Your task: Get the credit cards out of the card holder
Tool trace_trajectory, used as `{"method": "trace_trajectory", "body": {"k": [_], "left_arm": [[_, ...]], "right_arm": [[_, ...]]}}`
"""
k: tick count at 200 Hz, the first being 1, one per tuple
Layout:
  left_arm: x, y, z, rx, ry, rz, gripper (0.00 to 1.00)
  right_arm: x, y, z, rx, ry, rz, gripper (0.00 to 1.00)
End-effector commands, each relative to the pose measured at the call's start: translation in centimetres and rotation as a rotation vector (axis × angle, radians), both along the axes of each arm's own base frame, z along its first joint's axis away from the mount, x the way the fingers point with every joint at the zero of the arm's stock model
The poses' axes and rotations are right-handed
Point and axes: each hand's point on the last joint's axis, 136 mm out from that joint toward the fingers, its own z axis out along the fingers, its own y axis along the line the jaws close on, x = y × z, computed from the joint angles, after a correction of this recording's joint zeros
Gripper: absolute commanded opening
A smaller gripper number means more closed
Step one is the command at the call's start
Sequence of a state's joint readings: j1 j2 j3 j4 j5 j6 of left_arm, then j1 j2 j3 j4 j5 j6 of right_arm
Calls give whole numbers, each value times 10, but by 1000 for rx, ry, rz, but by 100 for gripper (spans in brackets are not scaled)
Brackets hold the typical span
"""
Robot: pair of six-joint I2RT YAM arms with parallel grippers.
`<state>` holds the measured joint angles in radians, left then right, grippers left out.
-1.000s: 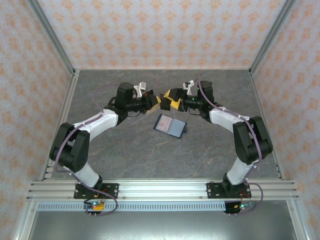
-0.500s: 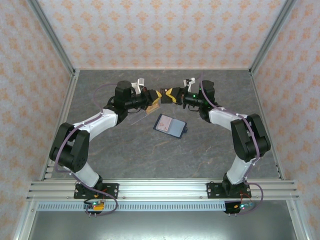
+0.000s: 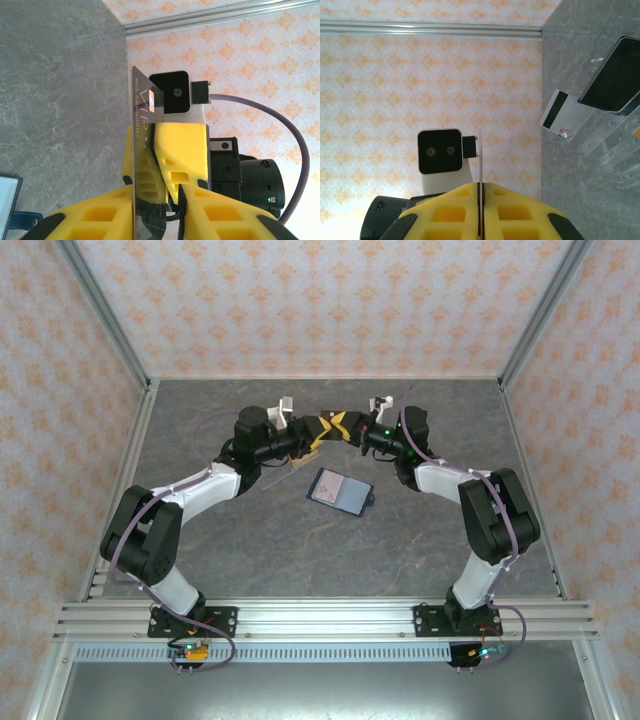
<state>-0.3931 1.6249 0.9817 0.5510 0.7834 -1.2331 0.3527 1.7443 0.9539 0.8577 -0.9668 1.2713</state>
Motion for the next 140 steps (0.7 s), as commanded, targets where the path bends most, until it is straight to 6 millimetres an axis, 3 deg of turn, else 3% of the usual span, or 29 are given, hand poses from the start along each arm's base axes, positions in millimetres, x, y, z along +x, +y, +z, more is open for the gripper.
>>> {"method": "trace_trajectory", "body": {"k": [1, 26, 41, 57, 71, 86, 112, 140], "left_arm": [[2, 1, 1, -15, -25, 19, 23], [3, 2, -6, 3, -20, 23, 9], [2, 4, -14, 50, -19, 25, 4], [1, 10, -27, 143, -10, 35, 0], [-3, 19, -42, 277, -9, 40, 0], [-9, 31, -55, 444, -22, 24, 0], [-19, 53, -66, 698, -57, -33, 0], [-17, 72, -57, 920, -153, -84, 0]], "right_arm": [[4, -2, 2, 13, -31, -30, 9], [6, -1, -4, 6, -15, -23, 10], [6, -3, -9, -13, -6, -25, 16], [4, -8, -16, -69, -15, -31, 33], [-1, -16, -34, -174, -1, -53, 54], [-8, -26, -51, -310, 1, -67, 70], [-22, -47, -75, -519, -13, -87, 84], [-31, -64, -89, -635, -48, -115, 92]]}}
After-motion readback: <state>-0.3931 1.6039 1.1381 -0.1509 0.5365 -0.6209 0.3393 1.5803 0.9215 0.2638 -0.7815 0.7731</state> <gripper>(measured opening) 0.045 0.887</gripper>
